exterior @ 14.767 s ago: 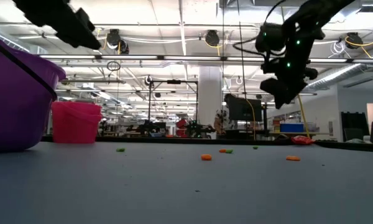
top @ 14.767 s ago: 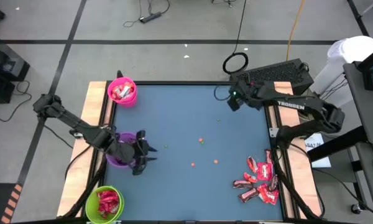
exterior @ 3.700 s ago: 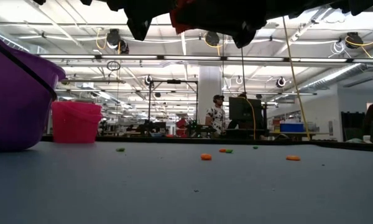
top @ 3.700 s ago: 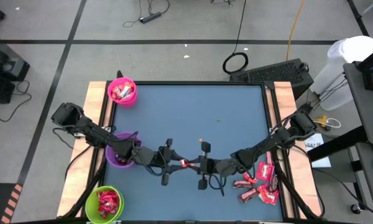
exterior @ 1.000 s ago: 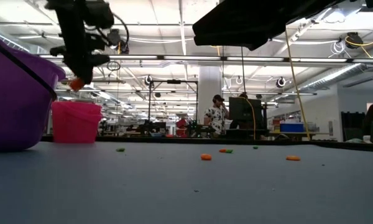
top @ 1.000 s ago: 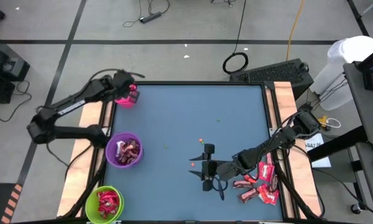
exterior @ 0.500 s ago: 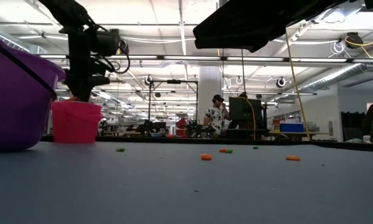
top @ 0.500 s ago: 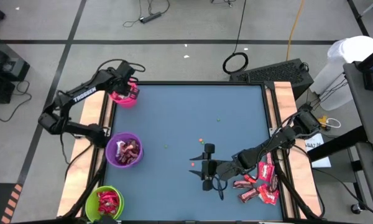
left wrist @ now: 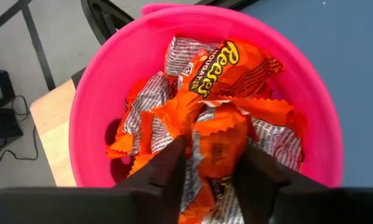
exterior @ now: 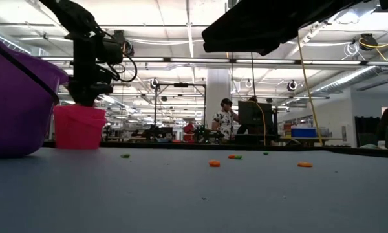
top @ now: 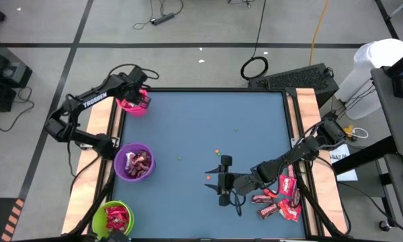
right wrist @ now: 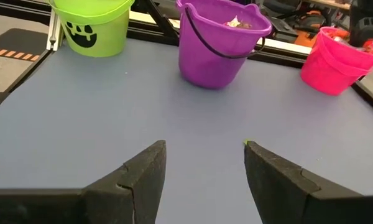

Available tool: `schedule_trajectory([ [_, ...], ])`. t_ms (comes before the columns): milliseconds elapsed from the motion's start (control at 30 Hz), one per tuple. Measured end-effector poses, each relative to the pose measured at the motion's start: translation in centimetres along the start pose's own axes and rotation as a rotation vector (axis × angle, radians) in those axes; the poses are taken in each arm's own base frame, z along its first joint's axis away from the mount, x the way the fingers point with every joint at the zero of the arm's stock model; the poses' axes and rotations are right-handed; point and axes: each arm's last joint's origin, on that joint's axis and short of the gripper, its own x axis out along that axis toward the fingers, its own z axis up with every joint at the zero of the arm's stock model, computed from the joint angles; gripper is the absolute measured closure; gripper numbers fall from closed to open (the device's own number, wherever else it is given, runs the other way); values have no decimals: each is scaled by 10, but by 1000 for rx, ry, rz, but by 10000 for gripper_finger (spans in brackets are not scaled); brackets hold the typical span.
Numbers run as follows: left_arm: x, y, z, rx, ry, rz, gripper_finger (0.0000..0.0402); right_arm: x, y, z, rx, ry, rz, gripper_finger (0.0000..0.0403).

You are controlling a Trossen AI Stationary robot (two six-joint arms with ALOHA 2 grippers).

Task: Organize candy in baskets
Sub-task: Put the orange chocolate into the pink bucket, then put the brown chocolate into the violet bucket

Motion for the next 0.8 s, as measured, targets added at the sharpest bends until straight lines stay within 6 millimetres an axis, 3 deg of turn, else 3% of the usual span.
schedule_trajectory([
  [167,-4,1,-2,18,11,-38,227,0,0,0,15,6,32,197],
  [267,-17,3,0,18,-1,-43,210,0,0,0,15,7,36,197],
  [500,-85,8,1,-3,-287,-97,205,1,0,0,14,7,35,197],
  [800,-158,-9,-44,135,-642,-394,205,0,2,-4,19,61,120,197],
])
